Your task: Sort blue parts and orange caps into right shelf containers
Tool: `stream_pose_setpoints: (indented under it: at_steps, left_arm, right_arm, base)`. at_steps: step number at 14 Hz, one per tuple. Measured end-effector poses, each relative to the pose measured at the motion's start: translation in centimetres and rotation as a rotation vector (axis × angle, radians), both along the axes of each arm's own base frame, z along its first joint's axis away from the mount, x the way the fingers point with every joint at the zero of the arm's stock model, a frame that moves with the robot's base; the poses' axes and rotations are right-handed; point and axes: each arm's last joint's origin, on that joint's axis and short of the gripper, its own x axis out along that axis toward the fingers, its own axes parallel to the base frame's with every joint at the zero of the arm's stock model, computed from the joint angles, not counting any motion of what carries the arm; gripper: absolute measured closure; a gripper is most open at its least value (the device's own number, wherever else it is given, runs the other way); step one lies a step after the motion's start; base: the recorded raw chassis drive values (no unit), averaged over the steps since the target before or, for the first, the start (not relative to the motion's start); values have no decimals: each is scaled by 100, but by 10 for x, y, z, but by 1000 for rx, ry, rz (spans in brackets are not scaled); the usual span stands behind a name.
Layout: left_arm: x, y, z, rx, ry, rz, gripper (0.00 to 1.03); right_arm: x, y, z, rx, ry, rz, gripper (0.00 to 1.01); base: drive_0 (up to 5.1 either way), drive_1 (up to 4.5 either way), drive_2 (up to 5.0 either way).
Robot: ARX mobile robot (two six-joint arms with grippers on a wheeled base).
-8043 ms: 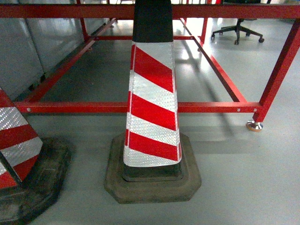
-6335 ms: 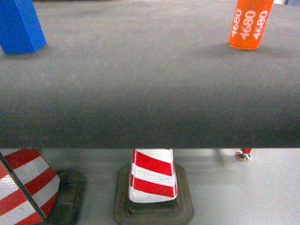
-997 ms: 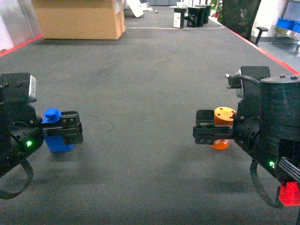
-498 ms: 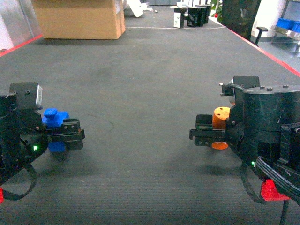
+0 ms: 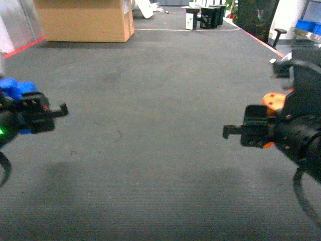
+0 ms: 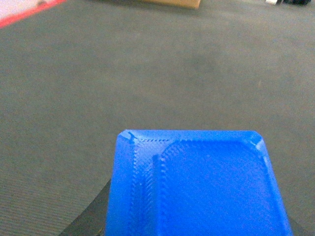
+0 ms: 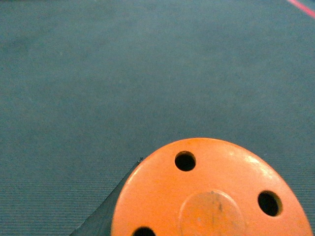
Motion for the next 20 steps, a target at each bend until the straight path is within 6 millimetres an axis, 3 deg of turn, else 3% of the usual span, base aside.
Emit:
stream_pose_setpoints:
  at_steps: [2, 6, 8, 10, 13, 16, 18, 20]
  left_arm:
    - [-34, 5, 32, -5, -97, 31, 61]
    - [-120, 9, 75, 44, -188, 94, 61]
    - [-160, 4, 114, 35, -345, 60, 61]
    - [-160, 3, 118, 34, -359, 57, 61]
    - [-169, 12, 103, 76, -179, -129, 61]
    - [-181, 21, 78, 74, -161, -153, 61]
    - [-186, 32, 73, 75, -169, -130, 61]
    - [-191, 31, 68, 74, -173, -156, 61]
  right_arm:
    - [-37, -20, 29, 21, -63, -23, 57]
    - [-132, -60, 57, 72, -93, -103, 57]
    - [-173, -67, 94, 100, -304, -149, 57]
    - [-178, -65, 105, 101, -363, -131, 57]
    - [-183, -74, 91, -23, -229, -17, 57]
    - [-192, -85, 77, -43, -230, -3, 57]
    - [-196, -91, 72, -45, -234, 17, 57]
    - [-199, -99, 69, -51, -232, -19, 57]
  base:
    - [0, 0, 0]
    - [0, 0, 0]
    - [0, 0, 0]
    - [0, 0, 0]
    - [0, 0, 0]
    - [0, 0, 0]
    - [0, 0, 0]
    - [0, 0, 0]
